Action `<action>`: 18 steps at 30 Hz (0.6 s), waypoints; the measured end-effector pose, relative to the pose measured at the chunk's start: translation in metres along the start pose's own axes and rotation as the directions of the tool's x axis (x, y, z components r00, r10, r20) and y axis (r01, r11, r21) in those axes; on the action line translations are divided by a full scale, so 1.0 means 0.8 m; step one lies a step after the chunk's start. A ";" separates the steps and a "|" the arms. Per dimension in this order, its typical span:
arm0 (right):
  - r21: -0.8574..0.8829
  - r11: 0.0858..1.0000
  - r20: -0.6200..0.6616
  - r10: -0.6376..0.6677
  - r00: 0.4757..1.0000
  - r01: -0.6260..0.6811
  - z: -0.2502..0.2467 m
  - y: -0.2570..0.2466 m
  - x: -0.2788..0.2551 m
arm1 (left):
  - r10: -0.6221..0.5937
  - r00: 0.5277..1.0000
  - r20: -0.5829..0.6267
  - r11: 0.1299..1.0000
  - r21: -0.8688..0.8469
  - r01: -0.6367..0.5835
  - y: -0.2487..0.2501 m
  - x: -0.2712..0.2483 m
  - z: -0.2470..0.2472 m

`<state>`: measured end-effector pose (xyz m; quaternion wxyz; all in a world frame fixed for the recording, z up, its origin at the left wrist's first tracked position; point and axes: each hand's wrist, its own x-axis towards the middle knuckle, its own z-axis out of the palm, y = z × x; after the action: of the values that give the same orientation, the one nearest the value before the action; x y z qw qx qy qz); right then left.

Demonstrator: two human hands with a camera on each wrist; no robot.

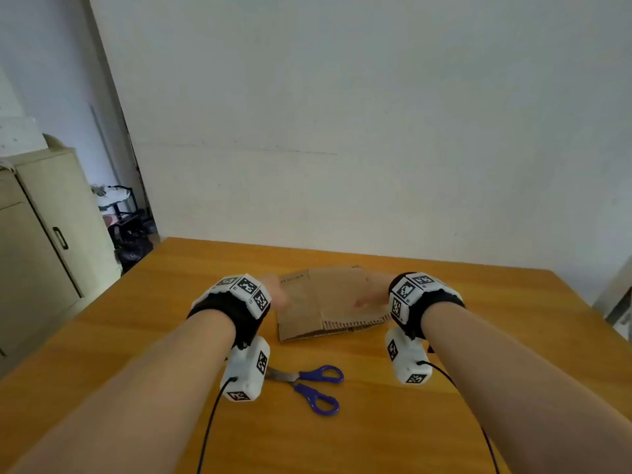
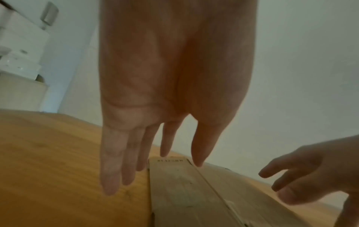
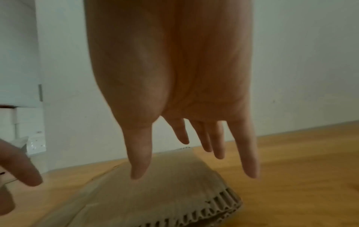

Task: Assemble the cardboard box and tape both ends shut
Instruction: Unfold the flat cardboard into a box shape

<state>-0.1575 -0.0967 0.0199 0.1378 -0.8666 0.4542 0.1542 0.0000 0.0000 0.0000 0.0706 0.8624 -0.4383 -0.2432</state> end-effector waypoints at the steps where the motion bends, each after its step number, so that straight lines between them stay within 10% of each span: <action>1: 0.012 1.000 0.018 0.001 1.000 -0.001 -0.001 0.000 0.001 | -0.015 1.000 0.024 0.999 -0.043 0.016 0.001 0.003 0.001; 10: 0.110 0.989 0.062 0.091 0.994 -0.097 0.015 0.015 0.043 | -0.190 0.953 0.237 0.881 -0.387 0.272 -0.002 0.033 0.012; 18: 0.573 0.815 0.032 0.075 0.997 -0.080 0.020 0.045 0.045 | -0.181 0.977 0.115 0.891 -0.401 0.213 -0.017 0.032 0.011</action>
<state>-0.1703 -0.1371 -0.0121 0.3877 -0.7650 0.5139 0.0190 0.0181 -0.0113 -0.0213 0.2088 0.8585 -0.2901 -0.3678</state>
